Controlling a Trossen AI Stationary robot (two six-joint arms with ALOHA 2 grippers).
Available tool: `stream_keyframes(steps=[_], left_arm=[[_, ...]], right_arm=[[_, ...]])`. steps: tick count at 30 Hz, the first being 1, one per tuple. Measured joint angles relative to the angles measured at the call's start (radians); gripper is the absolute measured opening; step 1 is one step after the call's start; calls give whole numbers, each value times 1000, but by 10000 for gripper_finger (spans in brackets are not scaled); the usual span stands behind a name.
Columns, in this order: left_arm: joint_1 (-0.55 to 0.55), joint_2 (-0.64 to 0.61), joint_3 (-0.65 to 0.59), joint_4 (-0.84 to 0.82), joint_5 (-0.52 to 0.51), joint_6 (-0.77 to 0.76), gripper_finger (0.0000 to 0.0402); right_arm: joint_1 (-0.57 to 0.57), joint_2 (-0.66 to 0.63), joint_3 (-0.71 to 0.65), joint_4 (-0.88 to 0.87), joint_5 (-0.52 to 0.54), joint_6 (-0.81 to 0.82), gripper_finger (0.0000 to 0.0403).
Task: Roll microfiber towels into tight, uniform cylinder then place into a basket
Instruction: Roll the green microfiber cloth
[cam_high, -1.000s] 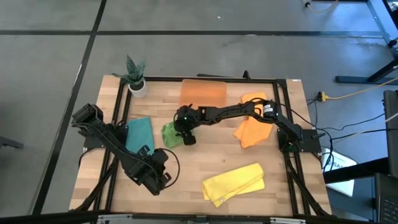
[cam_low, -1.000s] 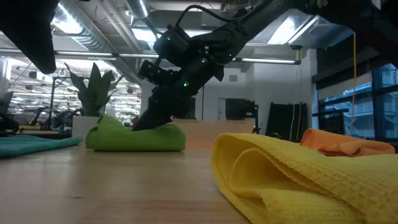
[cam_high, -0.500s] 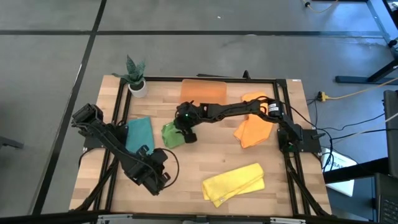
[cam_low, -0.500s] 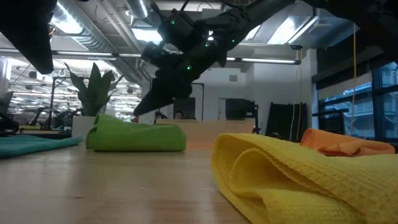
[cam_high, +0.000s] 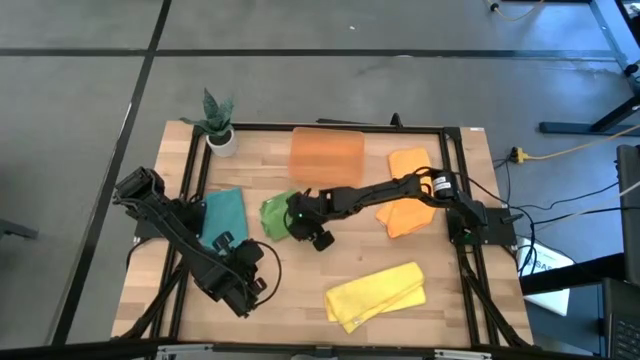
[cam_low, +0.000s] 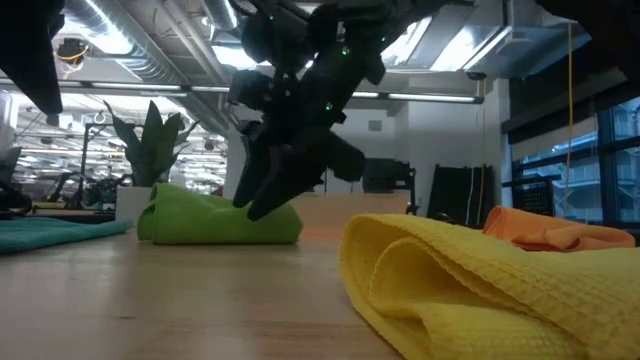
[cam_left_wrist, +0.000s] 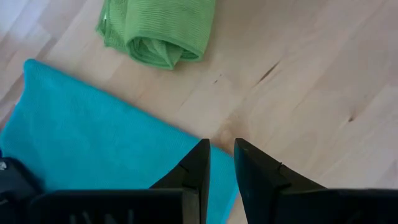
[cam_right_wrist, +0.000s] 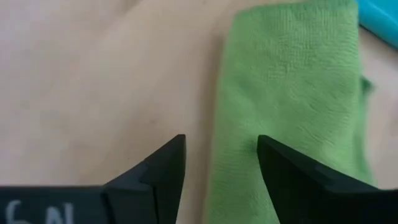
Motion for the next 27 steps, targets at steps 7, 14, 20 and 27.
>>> stream_keyframes(steps=[7, 14, 20, 27], left_arm=[[0, 0, 0, 0, 0, 12, 64], [0, -1, 0, 0, -1, 11, 64], [2, -1, 0, 0, -1, 9, 64], [2, -1, 0, 1, -1, -8, 64]], right_arm=[[16, 0, 0, -4, 113, -18, 199], [16, 8, -55, 12, 96, -68, 199], [16, 5, -98, 65, 96, -75, 199], [16, 5, -100, 79, 100, -50, 199]])
